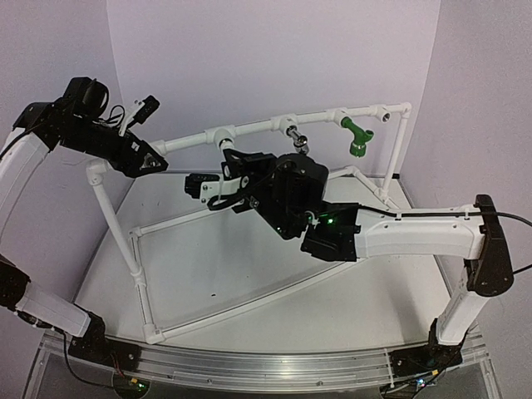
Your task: Install the water faucets
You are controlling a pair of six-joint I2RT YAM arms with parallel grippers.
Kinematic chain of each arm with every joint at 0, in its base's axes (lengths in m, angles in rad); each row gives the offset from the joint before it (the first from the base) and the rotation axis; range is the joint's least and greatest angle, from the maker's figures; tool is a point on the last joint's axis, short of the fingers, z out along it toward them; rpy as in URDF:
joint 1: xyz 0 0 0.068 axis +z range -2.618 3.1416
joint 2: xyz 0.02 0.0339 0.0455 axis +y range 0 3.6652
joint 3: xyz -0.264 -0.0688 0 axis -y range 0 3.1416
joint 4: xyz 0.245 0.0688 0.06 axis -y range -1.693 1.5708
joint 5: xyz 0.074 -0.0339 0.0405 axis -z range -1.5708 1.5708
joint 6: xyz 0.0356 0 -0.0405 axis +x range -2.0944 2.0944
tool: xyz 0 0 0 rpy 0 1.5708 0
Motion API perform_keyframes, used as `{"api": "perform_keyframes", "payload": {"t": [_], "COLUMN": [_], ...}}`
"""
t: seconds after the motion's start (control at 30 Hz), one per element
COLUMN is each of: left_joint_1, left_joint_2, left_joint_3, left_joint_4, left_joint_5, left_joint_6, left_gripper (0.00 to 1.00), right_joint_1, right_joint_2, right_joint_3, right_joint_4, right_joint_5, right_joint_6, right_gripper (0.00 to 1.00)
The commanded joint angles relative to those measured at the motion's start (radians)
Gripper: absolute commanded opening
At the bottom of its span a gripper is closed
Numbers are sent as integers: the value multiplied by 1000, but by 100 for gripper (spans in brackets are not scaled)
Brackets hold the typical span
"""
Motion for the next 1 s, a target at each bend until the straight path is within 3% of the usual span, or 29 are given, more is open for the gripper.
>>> {"api": "perform_keyframes", "payload": {"t": [0.0,0.3,0.77,0.97], "left_joint_1": [-10,-9,-9,-10], "left_joint_2": [-4,0,5,1], "left_joint_3": [7,7,6,-3], "left_joint_4": [-60,-60,-54,-46], "left_joint_5": [47,44,39,38], "left_joint_6": [-20,-21,-25,-28], "left_gripper": [89,89,88,88], "right_joint_1": [-44,-45,-44,-31], "right_joint_2": [0,-2,48,57], "right_joint_3": [40,3,71,127], "right_joint_4": [61,70,78,52], "right_joint_5": [23,69,111,97], "right_joint_6": [57,212,455,485], "right_gripper": [0,0,0,0]}}
